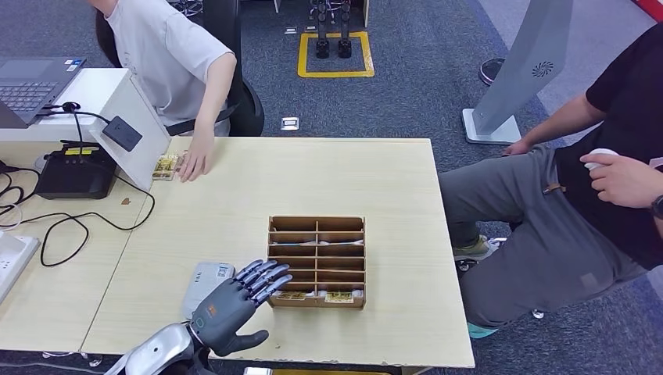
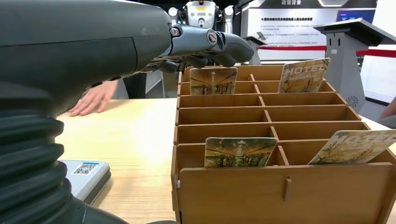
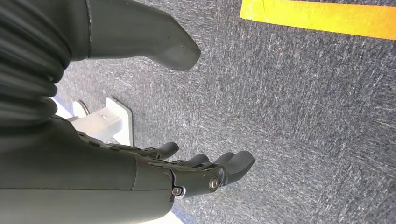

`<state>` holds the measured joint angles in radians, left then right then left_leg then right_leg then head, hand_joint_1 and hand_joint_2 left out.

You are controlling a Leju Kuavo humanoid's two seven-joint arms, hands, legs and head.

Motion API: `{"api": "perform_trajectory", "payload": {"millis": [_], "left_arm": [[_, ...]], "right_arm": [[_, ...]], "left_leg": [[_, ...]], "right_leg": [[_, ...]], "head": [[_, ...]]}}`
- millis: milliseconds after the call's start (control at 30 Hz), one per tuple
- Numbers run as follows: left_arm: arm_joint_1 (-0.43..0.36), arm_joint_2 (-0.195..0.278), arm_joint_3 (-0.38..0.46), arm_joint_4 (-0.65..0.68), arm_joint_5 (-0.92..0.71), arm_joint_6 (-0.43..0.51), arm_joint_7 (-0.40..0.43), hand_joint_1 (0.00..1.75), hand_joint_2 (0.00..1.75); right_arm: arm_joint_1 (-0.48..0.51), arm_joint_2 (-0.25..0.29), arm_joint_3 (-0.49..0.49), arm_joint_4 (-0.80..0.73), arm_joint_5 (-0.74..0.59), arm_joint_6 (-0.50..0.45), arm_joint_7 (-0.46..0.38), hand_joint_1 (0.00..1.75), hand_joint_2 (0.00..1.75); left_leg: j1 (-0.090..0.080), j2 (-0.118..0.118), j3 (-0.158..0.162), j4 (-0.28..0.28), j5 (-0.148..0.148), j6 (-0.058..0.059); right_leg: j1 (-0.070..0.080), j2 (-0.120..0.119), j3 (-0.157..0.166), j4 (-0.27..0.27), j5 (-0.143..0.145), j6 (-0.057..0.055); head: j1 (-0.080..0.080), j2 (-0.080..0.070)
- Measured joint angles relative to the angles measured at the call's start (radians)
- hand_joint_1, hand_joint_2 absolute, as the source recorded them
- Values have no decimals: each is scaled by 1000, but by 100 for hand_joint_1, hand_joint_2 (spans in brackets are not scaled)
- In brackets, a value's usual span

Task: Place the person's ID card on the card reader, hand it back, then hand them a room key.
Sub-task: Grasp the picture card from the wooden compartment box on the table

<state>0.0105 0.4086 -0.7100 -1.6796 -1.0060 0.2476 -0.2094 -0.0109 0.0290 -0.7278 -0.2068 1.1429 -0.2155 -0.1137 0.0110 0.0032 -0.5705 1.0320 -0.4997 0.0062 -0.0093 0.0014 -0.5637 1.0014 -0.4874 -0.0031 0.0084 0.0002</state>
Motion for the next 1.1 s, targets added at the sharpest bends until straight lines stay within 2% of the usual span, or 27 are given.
{"api": "perform_trajectory", "payload": {"millis": [367,567,800,1100], "left_arm": [[-1,0,-8,0,-2,-1,1,0,175],[-6,-5,-25,6,-42,-2,35,0,175],[-15,-41,-49,37,-83,6,94,0,175],[-20,-83,-53,84,-76,2,125,0,175]], "right_arm": [[0,0,-3,0,2,0,0,0,175],[0,1,-4,0,8,0,3,0,175],[-1,5,-6,0,21,0,4,0,175],[-2,10,-22,0,35,0,6,0,175]], "left_leg": [[0,0,0,0,0,0],[0,0,0,0,0,0],[0,0,0,0,0,0],[0,0,0,0,0,0]], "right_leg": [[0,0,0,0,0,0],[0,0,0,0,0,0],[0,0,0,0,0,0],[0,0,0,0,0,0]], "head": [[0,0],[0,0],[0,0],[0,0]]}}
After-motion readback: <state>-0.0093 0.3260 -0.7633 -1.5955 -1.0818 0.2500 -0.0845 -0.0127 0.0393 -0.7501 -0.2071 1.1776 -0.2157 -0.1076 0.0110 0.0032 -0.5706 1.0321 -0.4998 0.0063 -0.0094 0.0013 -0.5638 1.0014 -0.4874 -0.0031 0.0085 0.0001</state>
